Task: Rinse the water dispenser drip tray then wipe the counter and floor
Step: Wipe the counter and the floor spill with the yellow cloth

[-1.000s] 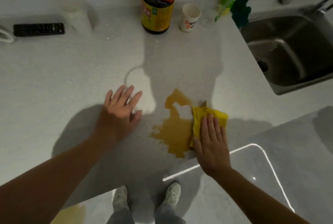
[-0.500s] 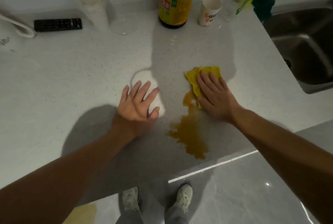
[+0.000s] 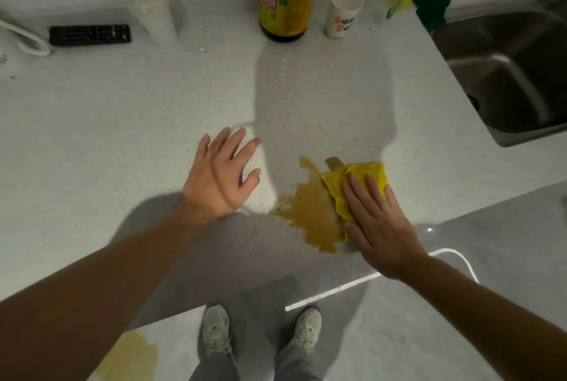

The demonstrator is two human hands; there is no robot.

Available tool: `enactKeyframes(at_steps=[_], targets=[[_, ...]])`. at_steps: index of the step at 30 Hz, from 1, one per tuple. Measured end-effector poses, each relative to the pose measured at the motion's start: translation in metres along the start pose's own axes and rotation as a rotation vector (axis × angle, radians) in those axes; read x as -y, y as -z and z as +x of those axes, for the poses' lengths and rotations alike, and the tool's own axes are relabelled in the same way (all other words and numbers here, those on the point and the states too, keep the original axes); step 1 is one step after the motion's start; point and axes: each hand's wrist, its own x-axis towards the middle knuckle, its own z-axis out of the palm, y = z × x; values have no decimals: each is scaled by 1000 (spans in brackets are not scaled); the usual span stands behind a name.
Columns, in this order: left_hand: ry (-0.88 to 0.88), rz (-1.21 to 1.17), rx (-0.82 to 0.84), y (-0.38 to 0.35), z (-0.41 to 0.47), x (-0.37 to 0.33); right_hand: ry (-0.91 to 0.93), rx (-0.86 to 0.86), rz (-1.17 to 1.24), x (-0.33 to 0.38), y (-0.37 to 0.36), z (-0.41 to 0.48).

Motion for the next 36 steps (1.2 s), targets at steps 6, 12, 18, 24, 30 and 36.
enactKeyframes(at_steps=[6, 12, 18, 24, 30, 36], targets=[[32, -212, -152, 13, -11, 0, -467, -29, 81, 113, -14, -1], [58, 47, 23, 13, -69, 55, -657, -28, 124, 147, -19, 62], [55, 10, -11, 10, -69, 57, -337, 29, -14, 86, -2, 126], [71, -18, -20, 11, -70, 59, 84, 85, -92, 49, 16, 140], [75, -39, -4, 10, -71, 62, 13, 38, 1, 76, 1, 46], [54, 2, -52, 8, -73, 62, -366, -10, 131, 166, -11, 21]])
